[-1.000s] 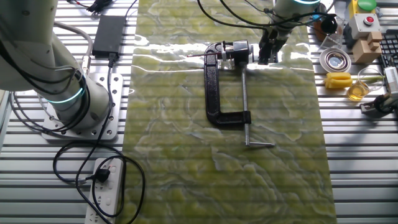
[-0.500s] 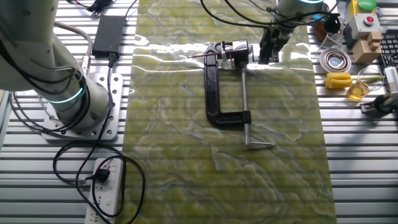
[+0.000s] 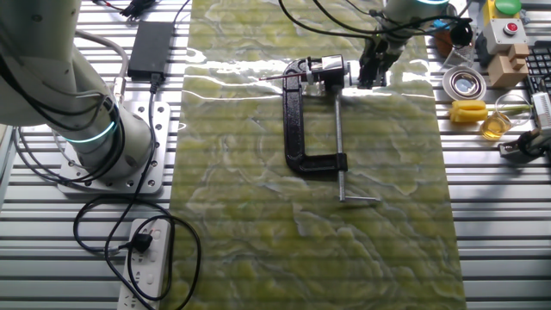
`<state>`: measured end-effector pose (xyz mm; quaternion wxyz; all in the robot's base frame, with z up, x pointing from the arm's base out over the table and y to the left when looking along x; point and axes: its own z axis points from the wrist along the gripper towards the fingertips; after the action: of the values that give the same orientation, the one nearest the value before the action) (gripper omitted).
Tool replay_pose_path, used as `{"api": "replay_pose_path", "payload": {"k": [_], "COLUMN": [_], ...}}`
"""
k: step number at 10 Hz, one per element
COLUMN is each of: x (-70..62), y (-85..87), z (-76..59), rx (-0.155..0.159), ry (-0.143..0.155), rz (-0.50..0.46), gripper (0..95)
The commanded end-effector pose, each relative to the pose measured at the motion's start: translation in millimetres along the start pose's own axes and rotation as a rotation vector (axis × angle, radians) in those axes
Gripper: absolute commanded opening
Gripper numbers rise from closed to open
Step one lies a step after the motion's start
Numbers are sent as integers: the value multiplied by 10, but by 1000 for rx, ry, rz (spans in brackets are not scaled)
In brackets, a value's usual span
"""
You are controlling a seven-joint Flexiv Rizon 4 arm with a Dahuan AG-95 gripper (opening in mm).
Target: Sharpen the pencil with a pencil sharpener
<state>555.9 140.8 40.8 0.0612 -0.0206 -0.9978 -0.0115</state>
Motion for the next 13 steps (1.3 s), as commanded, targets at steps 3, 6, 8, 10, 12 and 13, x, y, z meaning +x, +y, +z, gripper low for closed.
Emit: {"api": "replay_pose_path", "payload": {"k": [3, 6, 8, 10, 12, 13], "x": [31, 33, 33, 33, 33, 33], "y": [-14, -15, -16, -16, -16, -16], "z": [-23, -30, -37, -49, -53, -56], "rx": [2, 1, 1, 2, 3, 3], "ry": [22, 29, 39, 42, 16, 4], "rz": [-3, -4, -2, -2, 7, 11], "gripper": [0, 0, 0, 0, 0, 0]}}
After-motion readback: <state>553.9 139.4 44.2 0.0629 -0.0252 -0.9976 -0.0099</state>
